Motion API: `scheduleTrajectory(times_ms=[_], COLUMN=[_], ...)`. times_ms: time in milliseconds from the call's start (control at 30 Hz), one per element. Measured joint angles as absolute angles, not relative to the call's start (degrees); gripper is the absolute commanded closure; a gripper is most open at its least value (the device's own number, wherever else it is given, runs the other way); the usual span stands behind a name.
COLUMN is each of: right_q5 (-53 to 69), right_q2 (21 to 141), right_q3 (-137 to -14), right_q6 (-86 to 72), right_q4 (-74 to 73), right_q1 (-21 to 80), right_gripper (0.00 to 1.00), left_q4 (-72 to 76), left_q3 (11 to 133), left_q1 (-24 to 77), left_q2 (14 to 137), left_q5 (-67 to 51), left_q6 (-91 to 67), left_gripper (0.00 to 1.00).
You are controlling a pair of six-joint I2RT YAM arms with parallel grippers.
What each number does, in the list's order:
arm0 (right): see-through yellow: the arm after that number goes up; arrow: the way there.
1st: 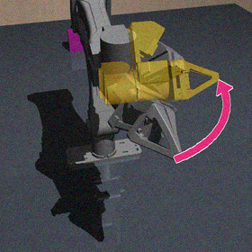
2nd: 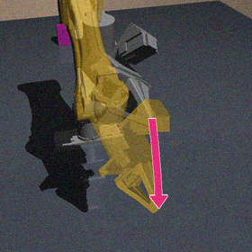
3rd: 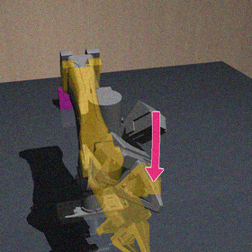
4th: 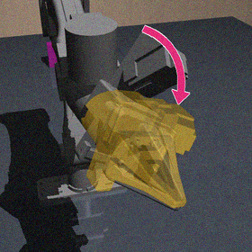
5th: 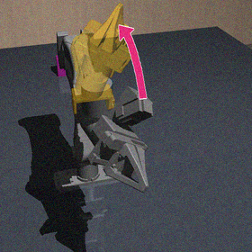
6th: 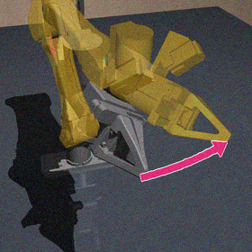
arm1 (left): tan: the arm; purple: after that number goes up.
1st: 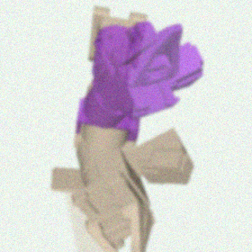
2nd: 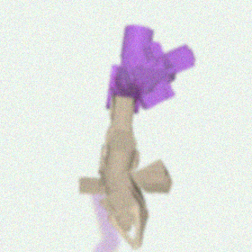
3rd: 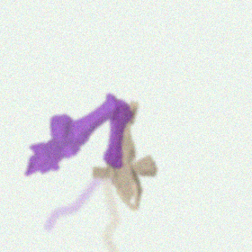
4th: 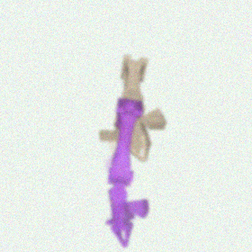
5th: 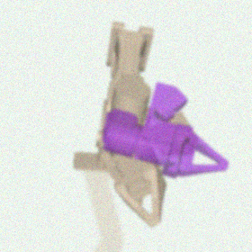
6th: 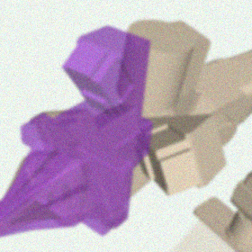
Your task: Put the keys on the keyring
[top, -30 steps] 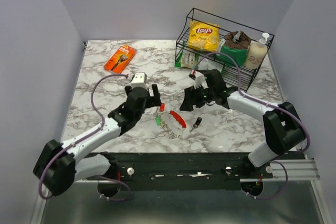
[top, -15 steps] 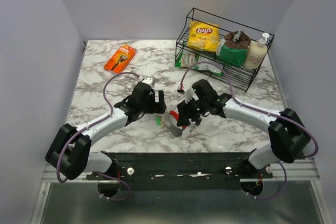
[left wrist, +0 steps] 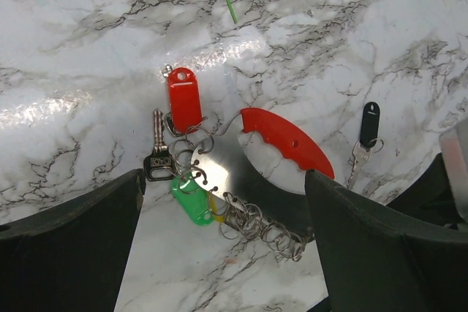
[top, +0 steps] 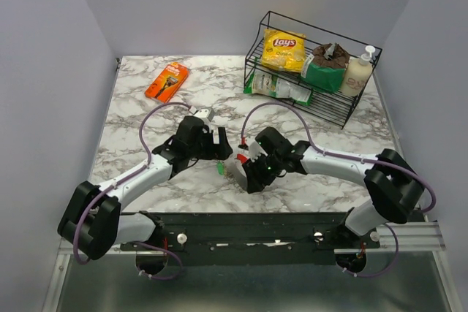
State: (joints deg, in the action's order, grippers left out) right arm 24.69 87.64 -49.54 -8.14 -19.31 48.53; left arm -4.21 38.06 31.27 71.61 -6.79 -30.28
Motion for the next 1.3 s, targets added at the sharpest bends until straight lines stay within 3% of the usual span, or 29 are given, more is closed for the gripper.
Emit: scheduleTrajectory(times_ms=[233,367,833,1300], right_q5=[22.87,22.35,22.33,22.39], right_q2=[91.24,92.25,92.16,92.29], right_q3=[-49.32,-49.32,-48.73,-48.73], right_q6=[-9.23,-9.54,-10.11,-10.46], right_q4=[-19.2,-18.96,-16.82,-16.36], right_q1=[48.93,49.12,49.12,49.12], right_gripper=[0.52,0.59,0.57,0.65], left_q4=[-2.79,-2.33,-1.17,1.3], left_q3=[35.14,33.43,31.42,30.15], left_q1=[31.22,31.22,31.22,31.22], left_q2=[69.49,67.99,66.54,65.01], left_q5=[-8.73,-9.13,-10.11,-11.86], left_q6=[-31.03,-31.57,-31.99,-31.97], left_gripper=[0.01,0.01,0.01,0.05])
